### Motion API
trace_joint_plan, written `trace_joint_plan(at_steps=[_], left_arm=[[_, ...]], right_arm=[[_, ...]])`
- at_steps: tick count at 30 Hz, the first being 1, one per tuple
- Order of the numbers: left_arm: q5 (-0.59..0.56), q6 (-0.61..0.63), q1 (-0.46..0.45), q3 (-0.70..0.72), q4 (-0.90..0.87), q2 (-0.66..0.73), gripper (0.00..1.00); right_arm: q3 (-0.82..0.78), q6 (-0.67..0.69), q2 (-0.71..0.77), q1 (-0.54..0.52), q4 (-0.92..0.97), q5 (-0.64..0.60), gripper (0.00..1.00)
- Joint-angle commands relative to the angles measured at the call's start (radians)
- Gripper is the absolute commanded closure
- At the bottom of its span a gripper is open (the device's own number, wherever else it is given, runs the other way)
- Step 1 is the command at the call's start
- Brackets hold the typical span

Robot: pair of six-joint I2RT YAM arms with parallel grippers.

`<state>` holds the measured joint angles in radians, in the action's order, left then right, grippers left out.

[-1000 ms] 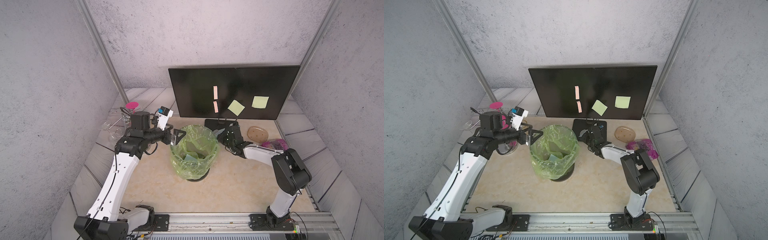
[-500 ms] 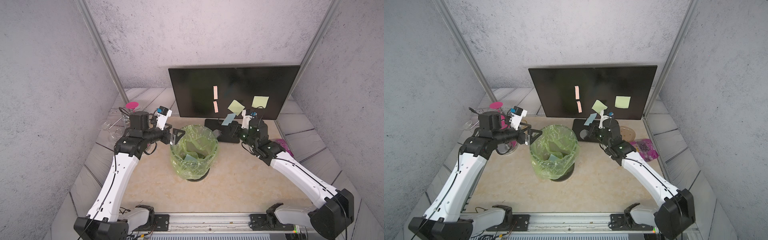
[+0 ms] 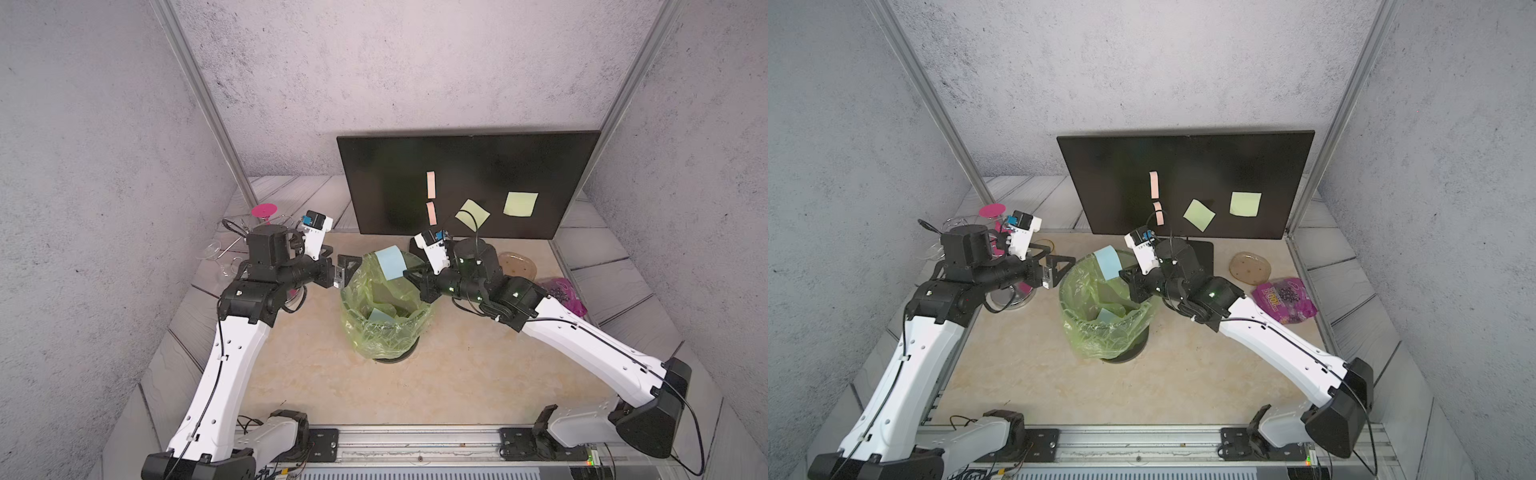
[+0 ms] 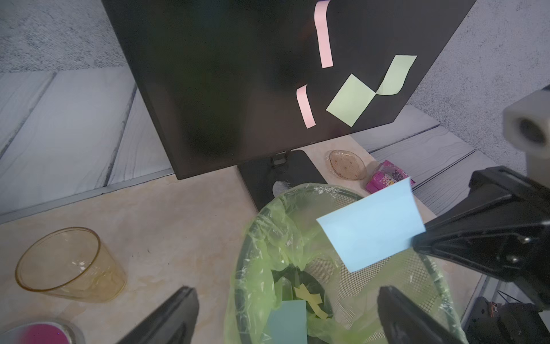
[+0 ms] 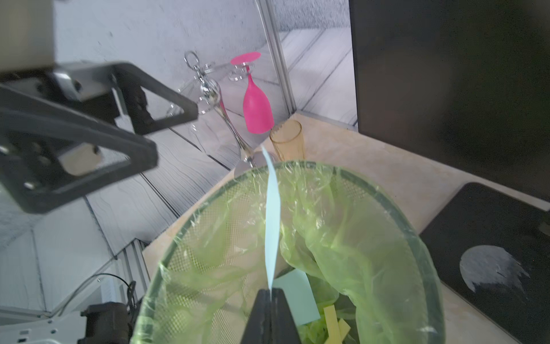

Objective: Remove the sticky note from the monitor
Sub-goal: Place the sticky note in the trash bin, then tear off the sticky note from the monitor.

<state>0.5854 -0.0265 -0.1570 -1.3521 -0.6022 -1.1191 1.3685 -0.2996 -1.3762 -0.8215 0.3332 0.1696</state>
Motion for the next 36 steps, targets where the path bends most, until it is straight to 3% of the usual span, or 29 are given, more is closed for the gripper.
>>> trace_joint_plan(at_steps=[1, 5, 9, 11, 18, 22, 28, 36], left_arm=[[-0.002, -0.008, 0.011, 0.004, 0.014, 0.016, 0.0], [0.016, -0.017, 0.013, 0.008, 0.021, 0.009, 0.0], [0.019, -0.015, 0.013, 0.008, 0.017, 0.007, 0.0], [0.022, -0.014, 0.014, 0.007, 0.016, 0.006, 0.0], [0.051, -0.016, 0.015, 0.007, 0.023, 0.0, 0.0], [0.064, -0.012, 0.015, 0.005, 0.024, -0.005, 0.0], [0.069, -0.003, 0.016, 0.007, 0.021, -0.009, 0.0], [0.065, 0.009, 0.016, 0.01, 0.01, -0.003, 0.0]], right_arm=[[0.016, 0.061, 0.017, -0.001, 0.048, -0.017, 0.73], [-0.015, 0.063, 0.051, -0.002, 0.011, -0.097, 0.52], [-0.015, 0.068, 0.095, 0.013, 0.043, -0.267, 0.4], [-0.024, 0.047, 0.116, 0.072, 0.053, -0.298, 0.35], [-0.201, -0.18, 0.188, 0.459, -0.127, -0.079, 0.24], [-0.263, -0.237, 0.146, 0.62, -0.224, 0.001, 0.21], [-0.276, -0.24, 0.008, 0.708, -0.421, 0.153, 0.21], [-0.187, -0.184, -0.172, 0.708, -0.568, 0.223, 0.21]])
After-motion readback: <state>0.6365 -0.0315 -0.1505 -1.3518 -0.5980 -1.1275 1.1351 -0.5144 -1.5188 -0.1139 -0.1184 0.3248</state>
